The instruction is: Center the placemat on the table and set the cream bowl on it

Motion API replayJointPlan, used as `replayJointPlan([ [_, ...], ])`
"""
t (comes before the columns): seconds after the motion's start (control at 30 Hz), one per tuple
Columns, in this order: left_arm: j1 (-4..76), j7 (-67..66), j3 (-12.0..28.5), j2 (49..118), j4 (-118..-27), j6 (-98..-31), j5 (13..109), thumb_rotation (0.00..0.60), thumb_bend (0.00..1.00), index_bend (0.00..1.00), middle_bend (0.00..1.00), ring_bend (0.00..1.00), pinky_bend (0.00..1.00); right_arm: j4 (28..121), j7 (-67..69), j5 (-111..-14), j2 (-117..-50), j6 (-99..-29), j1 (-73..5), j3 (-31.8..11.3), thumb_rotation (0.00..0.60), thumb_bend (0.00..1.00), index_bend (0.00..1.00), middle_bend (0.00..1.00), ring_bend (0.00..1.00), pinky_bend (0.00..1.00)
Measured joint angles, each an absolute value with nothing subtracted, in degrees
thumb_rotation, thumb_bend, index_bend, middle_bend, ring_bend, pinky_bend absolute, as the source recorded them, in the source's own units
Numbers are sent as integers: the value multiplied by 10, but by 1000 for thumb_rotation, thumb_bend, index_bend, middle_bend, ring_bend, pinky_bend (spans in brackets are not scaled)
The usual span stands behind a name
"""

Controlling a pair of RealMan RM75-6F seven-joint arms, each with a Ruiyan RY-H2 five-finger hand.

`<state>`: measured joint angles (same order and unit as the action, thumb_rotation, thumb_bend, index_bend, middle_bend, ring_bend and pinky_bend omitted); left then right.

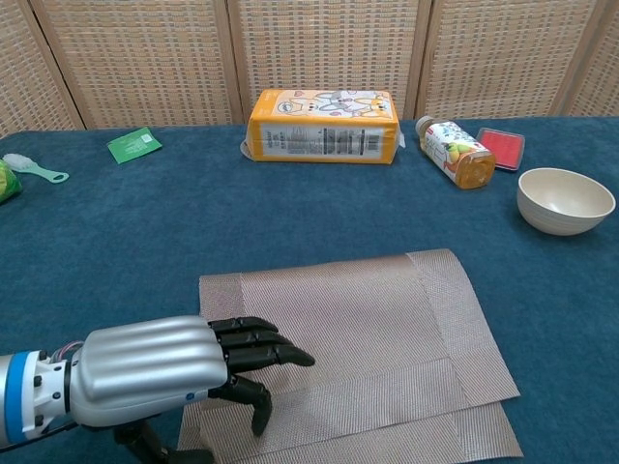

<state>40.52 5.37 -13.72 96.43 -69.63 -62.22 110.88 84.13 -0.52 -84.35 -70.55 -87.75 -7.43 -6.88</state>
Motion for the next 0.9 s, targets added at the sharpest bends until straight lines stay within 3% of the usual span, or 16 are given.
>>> replayJointPlan([
  [0.23,406,52,-137,968,-696,-618,1099,600,426,364,0,0,0,843,-3,-846,-704,-877,-74,-69,600,0,20,0,0,0],
  [0.4,409,53,-138,969,-697,-613,1094,600,526,363,0,0,0,844,-1,-847,-703,-878,-73,-70,600,0,23,0,0,0],
  [0.67,408,52,-137,973,-694,-613,1086,600,527,365,0,0,0,846,1,-849,-701,-879,-72,-71,600,0,24,0,0,0],
  [0.9,405,49,-131,978,-687,-614,1074,600,527,460,0,0,0,848,3,-850,-700,-880,-71,-72,600,0,25,0,0,0],
])
